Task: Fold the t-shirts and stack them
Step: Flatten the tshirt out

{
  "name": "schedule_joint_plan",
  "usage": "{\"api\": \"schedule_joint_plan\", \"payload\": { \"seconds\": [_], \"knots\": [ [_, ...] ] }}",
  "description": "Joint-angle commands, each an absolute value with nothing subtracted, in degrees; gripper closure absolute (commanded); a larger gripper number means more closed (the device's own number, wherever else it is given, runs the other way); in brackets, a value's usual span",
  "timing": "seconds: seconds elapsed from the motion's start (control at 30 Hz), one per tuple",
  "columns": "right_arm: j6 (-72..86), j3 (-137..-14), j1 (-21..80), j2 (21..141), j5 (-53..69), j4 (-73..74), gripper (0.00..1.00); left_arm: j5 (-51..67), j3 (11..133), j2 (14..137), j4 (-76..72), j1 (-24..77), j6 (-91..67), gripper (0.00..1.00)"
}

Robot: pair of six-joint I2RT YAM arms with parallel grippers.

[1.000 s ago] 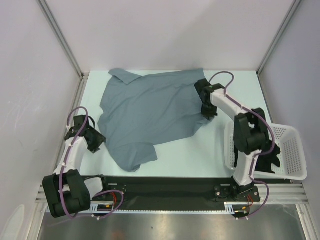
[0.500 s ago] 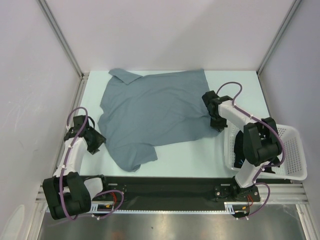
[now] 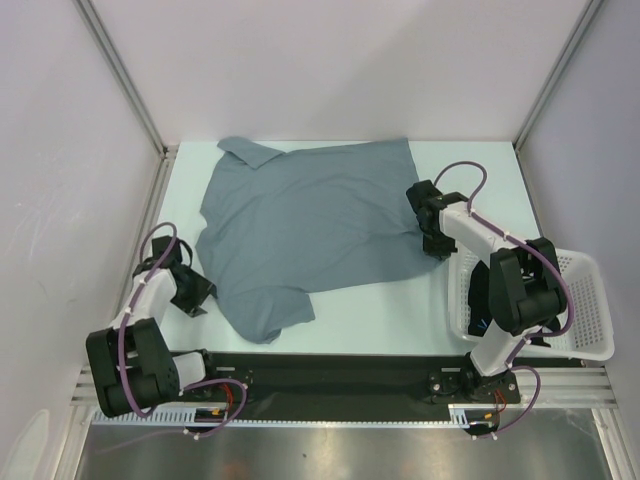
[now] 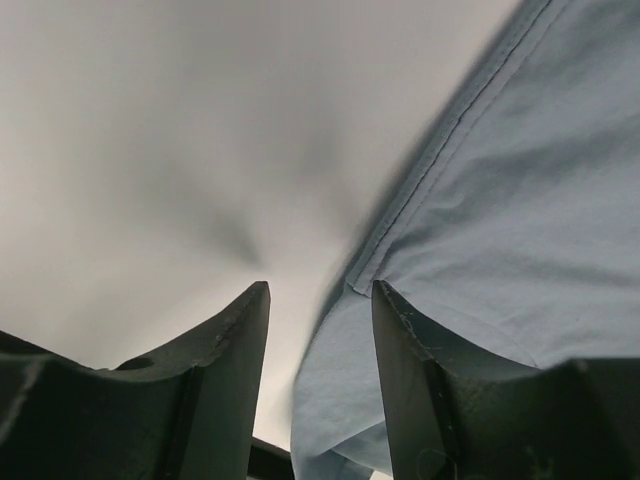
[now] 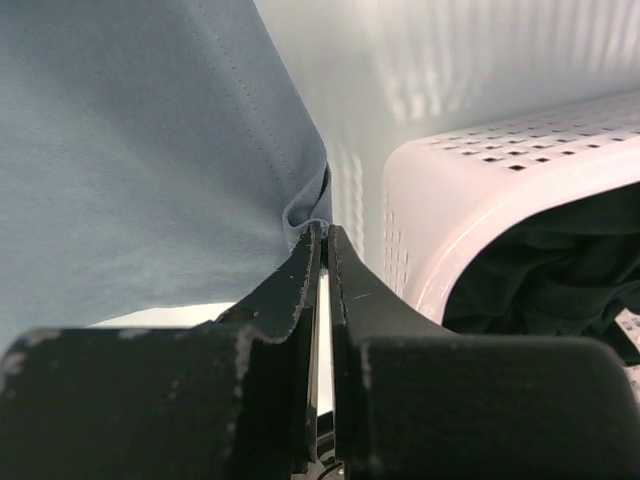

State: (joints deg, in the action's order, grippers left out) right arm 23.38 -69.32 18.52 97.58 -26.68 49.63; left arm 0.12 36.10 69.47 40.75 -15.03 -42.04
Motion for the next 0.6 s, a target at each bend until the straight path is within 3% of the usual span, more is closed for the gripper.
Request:
{"api": "schedule_joint_plan", "payload": {
  "seconds": [0.0,0.37,0.47,0.5,0.57],
  "knots": [
    [22.8,-69.5,18.6,95.9,-27.2,48.4,0.98,2.5,34.6,69.0,37.2,-15.6,-43.4,0.48],
    [22.9,-68.4,19.4,96.6,-26.6,47.7,0.98,7.1,30.8,74.5,28.7,-15.6,-42.7,0.50],
    [23.1,-67.9,19.3,96.7,-27.1,47.9,0.96,6.2,31.4,78.2,28.4,-15.6,-42.4,0.78],
    [23.2,-67.9,19.3,96.8,-27.2,47.9,0.96,5.5,31.7,79.3,28.6,-15.6,-42.3,0.92],
    [23.3,-67.5,19.2,96.8,-27.4,48.0,0.96,3.3,33.2,79.9,31.0,-15.9,-42.1,1.00]
  ]
}}
